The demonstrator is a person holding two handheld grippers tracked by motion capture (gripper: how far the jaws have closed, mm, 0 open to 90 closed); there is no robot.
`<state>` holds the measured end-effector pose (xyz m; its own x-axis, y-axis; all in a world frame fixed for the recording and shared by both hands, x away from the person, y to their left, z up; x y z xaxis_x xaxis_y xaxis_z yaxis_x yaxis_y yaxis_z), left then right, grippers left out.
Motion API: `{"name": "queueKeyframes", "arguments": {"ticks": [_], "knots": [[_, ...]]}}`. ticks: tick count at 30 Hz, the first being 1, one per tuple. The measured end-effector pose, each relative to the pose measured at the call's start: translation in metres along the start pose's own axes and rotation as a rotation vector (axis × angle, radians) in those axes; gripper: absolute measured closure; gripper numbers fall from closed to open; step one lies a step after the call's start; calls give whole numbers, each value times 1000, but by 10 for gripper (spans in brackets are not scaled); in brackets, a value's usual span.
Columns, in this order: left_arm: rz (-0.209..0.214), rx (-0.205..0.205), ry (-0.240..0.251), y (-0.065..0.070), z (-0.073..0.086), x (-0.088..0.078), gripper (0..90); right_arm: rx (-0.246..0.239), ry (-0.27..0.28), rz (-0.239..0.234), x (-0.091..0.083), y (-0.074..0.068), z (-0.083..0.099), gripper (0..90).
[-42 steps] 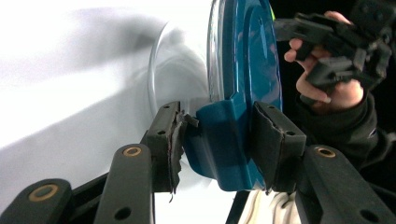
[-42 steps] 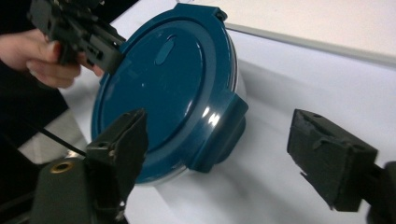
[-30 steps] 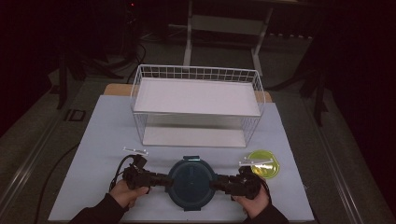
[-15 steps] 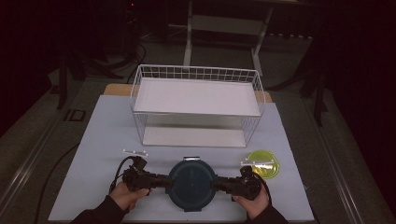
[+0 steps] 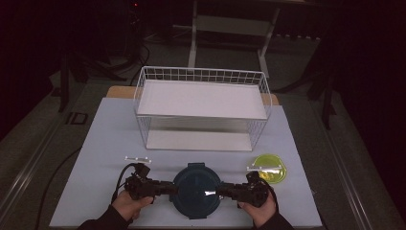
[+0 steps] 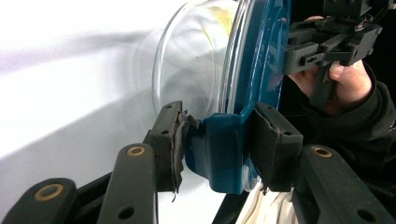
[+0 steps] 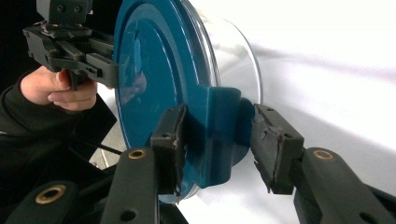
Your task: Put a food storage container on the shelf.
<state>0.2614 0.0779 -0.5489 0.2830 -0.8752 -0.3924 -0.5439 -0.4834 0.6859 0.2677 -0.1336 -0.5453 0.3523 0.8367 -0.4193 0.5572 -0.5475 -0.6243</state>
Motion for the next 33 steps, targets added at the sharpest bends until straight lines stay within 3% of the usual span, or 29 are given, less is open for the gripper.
{"name": "queueKeyframes", "arguments": {"ticks": [6,19,33], "knots": [[1,3,9,3,-9,-4,560,2,12,-4,0,-3,-4,560],[22,42,80,22,-47,-19,563,-19,75,-22,-8,-20,-38,562],[29,82,139,42,-100,-33,565,-54,133,-43,-19,-37,-94,563]]}}
Point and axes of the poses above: each handheld gripper's, and its own axes: x roughly forward along the jaws, z roughly out of its underside, y roughly to its right, the point moved 9 cm from there along x, roughly forward along the jaws, and after that the axes turned 9 degrees about y, right-handed, at the moved point
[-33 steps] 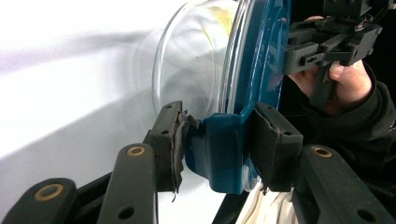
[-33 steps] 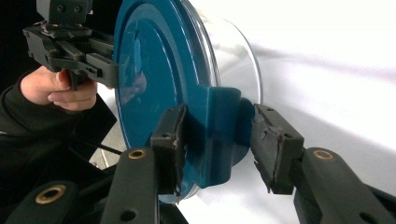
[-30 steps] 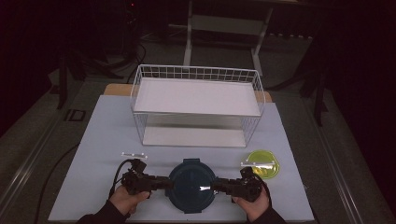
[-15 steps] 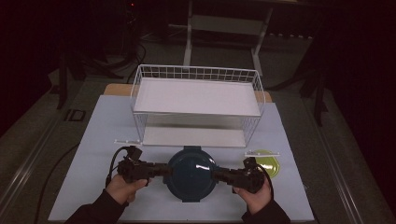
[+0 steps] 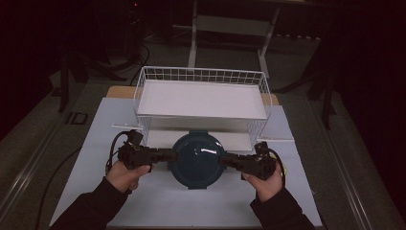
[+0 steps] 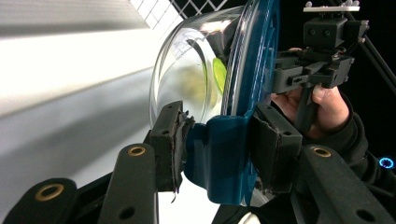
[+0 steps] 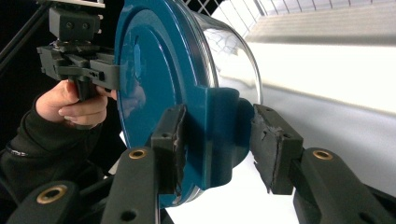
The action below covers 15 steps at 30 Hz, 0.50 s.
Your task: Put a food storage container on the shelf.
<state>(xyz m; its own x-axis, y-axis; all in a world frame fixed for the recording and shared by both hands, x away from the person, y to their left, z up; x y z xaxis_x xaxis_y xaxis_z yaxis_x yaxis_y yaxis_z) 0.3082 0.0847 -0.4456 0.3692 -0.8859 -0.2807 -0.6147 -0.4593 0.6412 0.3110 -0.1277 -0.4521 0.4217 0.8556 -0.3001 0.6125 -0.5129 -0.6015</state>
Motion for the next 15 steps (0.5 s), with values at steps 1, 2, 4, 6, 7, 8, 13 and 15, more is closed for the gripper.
{"name": "queueKeyframes", "arguments": {"ticks": [1,2,4,6,7,8,13,15], "knots": [[2,-1,5,1,-5,0,565,2,9,-2,0,-1,-8,563],[2,3,7,2,-8,-1,565,2,9,-2,0,-1,-8,563],[1,17,18,4,-20,-2,566,2,16,-7,1,-2,-15,563],[-1,17,24,5,-27,-2,566,3,19,-14,1,-4,-24,563],[-1,24,25,6,-33,-3,566,5,24,-15,2,-4,-27,563],[-3,25,34,6,-39,-3,566,-2,23,-15,2,-5,-33,564],[-2,41,66,9,-67,-2,566,-7,48,-19,4,-6,-59,563],[1,35,62,8,-75,-1,566,-6,60,-19,5,-7,-69,564]]}}
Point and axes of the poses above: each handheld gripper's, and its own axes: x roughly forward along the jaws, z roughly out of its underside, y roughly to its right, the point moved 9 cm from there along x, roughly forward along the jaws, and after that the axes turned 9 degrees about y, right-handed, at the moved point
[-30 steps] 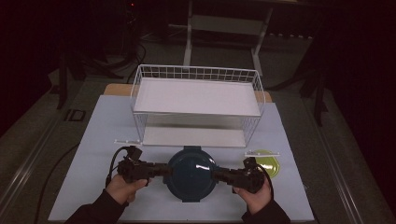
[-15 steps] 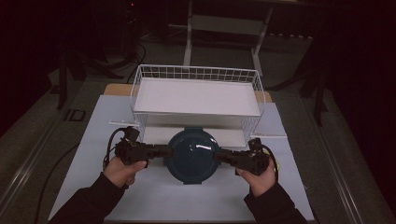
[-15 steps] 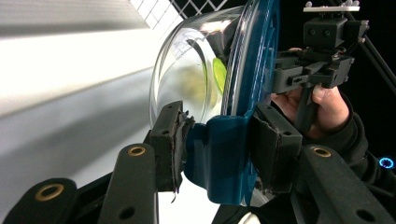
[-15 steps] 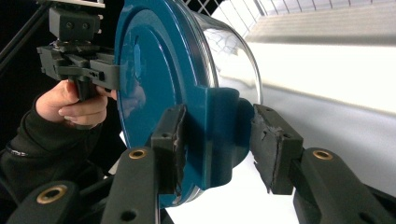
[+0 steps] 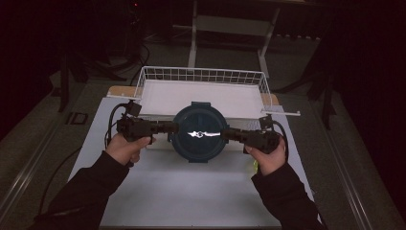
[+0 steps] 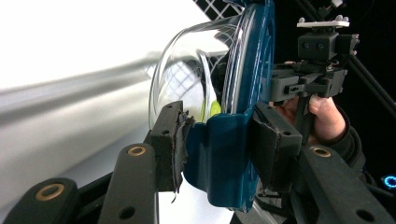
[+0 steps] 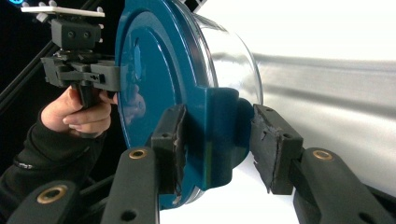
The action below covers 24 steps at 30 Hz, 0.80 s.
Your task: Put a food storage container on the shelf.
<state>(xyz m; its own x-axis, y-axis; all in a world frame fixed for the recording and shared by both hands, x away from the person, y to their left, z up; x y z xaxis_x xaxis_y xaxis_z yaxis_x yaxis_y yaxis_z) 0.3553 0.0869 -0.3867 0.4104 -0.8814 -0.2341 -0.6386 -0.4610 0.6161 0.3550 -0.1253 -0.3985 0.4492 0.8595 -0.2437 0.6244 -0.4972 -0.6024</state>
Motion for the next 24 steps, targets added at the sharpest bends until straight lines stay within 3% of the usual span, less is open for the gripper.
{"name": "queueKeyframes", "arguments": {"ticks": [7,14,22,24], "knots": [[-11,20,25,-7,-34,6,564,7,8,10,9,5,-34,564],[-33,18,39,-19,-50,15,561,23,10,34,16,15,-52,563],[-20,-27,72,-29,-59,19,559,35,16,62,22,19,-65,563],[-17,-53,87,-31,-62,21,558,65,20,56,23,21,-67,562]]}}
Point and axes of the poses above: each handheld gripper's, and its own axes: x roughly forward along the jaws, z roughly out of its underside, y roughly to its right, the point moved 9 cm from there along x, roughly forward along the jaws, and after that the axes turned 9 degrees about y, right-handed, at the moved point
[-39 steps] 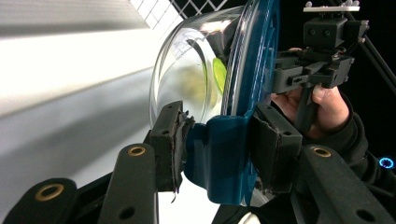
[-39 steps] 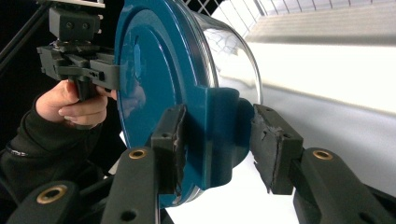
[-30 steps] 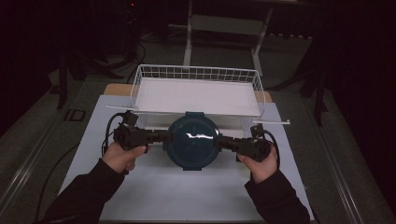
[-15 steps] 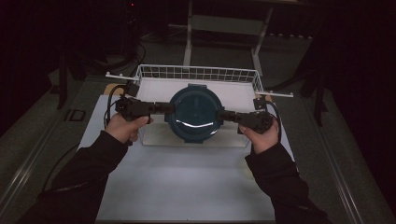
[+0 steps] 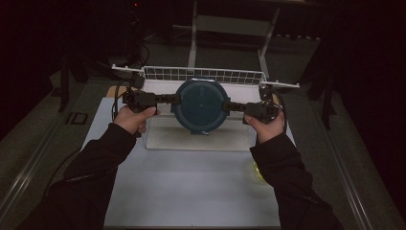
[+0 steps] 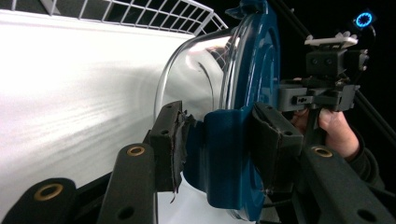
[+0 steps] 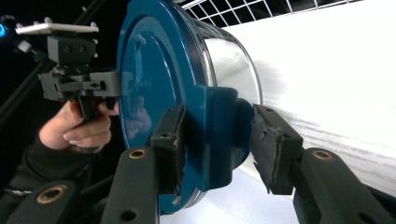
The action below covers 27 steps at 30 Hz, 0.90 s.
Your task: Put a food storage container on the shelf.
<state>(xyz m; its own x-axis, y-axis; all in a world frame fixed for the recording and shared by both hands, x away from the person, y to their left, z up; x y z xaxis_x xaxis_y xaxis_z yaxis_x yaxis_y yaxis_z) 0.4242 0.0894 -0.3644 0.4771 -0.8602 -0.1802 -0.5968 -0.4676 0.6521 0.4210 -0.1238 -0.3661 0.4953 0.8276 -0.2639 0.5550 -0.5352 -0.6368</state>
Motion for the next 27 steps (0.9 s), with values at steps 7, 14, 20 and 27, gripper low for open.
{"name": "queueKeyframes", "arguments": {"ticks": [7,14,20,27], "knots": [[15,-60,24,-10,-5,4,555,38,3,-7,5,6,-7,539],[19,-146,46,-23,-10,11,544,39,15,10,13,12,-15,518],[-9,-172,47,-27,-13,14,537,56,19,16,16,16,-18,515],[-36,-144,60,-31,-14,16,505,54,30,26,20,19,-21,507]]}}
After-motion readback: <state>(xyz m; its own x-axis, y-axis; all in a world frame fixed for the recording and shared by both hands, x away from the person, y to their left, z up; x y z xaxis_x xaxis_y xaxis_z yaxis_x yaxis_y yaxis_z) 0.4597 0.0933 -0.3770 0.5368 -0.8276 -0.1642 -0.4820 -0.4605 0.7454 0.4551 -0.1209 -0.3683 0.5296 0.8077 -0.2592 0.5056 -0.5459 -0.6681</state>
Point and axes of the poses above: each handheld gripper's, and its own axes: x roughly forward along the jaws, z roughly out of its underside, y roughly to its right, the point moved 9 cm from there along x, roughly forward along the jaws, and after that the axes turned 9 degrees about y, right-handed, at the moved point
